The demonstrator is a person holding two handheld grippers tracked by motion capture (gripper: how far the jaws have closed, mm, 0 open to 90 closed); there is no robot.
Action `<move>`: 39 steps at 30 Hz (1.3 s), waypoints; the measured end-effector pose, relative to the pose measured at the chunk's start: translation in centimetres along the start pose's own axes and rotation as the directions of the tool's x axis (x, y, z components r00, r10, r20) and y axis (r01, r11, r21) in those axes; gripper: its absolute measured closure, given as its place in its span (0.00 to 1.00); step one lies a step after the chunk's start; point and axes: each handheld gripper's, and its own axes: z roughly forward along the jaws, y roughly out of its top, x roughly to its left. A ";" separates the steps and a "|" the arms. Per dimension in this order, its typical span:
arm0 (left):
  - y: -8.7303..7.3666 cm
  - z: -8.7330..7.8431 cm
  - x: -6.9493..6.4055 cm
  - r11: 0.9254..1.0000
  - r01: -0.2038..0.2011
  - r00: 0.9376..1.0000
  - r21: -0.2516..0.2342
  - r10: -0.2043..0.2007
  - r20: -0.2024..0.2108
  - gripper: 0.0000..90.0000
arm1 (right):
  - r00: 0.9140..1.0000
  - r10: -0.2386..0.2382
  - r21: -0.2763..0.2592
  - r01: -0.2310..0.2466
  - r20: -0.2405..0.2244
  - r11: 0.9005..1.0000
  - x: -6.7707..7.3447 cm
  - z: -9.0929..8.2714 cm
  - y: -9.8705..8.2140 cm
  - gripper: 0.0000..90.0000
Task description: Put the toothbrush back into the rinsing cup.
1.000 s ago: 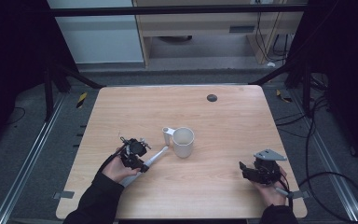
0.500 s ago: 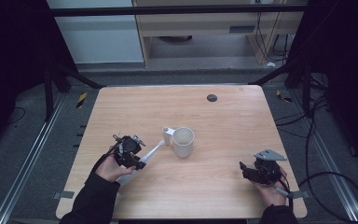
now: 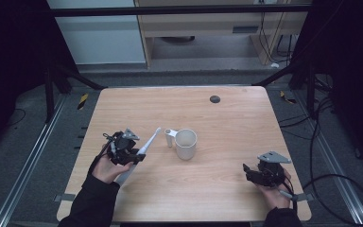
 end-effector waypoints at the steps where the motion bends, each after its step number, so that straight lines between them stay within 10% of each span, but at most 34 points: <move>1: 0.0 -0.1 0.0 1.000 0.005 1.000 -0.012 -0.005 -0.002 0.74 | 1.000 -0.003 -0.001 0.003 0.001 1.000 0.0 0.0 0.0 0.33; 11: 0.1 -1.4 -0.1 0.984 0.042 0.997 -0.172 -0.052 -0.057 0.74 | 1.000 -0.008 -0.008 0.008 0.006 1.000 0.0 0.0 0.0 0.33; 28: 2.0 -3.0 0.4 0.913 0.064 0.986 -0.402 -0.120 -0.115 0.74 | 1.000 -0.015 -0.014 0.015 0.011 1.000 0.1 0.0 -0.1 0.32; 39: 4.6 -3.6 -0.4 0.843 0.071 0.986 -0.533 -0.142 -0.092 0.74 | 1.000 -0.019 -0.016 0.019 0.010 1.000 0.1 0.0 -0.1 0.32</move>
